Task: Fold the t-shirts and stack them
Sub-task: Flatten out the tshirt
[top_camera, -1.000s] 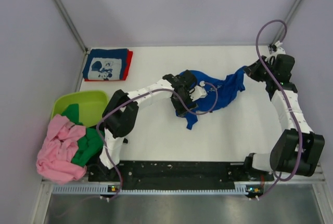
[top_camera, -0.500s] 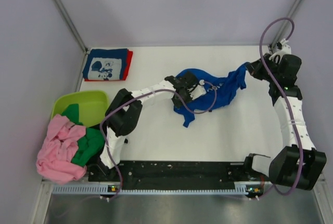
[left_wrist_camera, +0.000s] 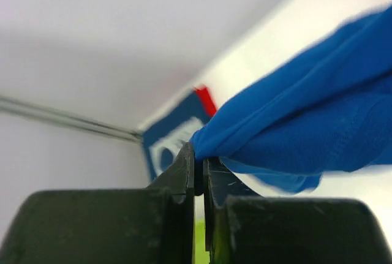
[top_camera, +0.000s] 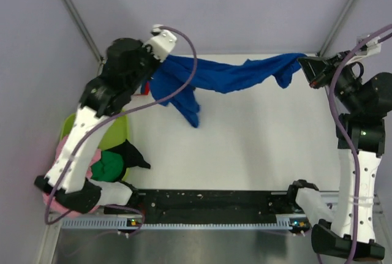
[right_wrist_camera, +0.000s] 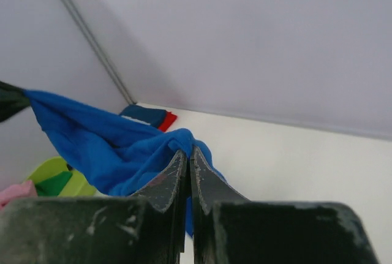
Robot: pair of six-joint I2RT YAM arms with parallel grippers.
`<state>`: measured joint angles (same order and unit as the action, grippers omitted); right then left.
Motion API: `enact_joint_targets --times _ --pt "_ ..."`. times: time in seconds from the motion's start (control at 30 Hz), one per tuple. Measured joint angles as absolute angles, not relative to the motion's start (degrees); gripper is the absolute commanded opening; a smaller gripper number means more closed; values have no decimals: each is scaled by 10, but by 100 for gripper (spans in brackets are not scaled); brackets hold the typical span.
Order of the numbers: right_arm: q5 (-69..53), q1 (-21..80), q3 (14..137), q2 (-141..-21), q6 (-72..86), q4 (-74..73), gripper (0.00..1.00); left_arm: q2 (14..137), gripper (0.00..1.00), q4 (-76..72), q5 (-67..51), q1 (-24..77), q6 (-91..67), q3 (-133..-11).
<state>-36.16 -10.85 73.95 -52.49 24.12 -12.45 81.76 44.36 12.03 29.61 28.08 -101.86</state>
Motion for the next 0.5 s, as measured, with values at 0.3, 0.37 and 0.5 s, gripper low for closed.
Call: enact_joint_targets --times 0.3,0.37,0.5 --pt "-481 -35 726 -469 246 -78 0 633 0 422 243 308 360 -1136" --pt "-477 -31 703 -471 245 -69 0 632 0 423 247 308 365 -1150" --pt "-442 -31 638 -503 253 -22 0 633 0 455 195 308 362 -1111"
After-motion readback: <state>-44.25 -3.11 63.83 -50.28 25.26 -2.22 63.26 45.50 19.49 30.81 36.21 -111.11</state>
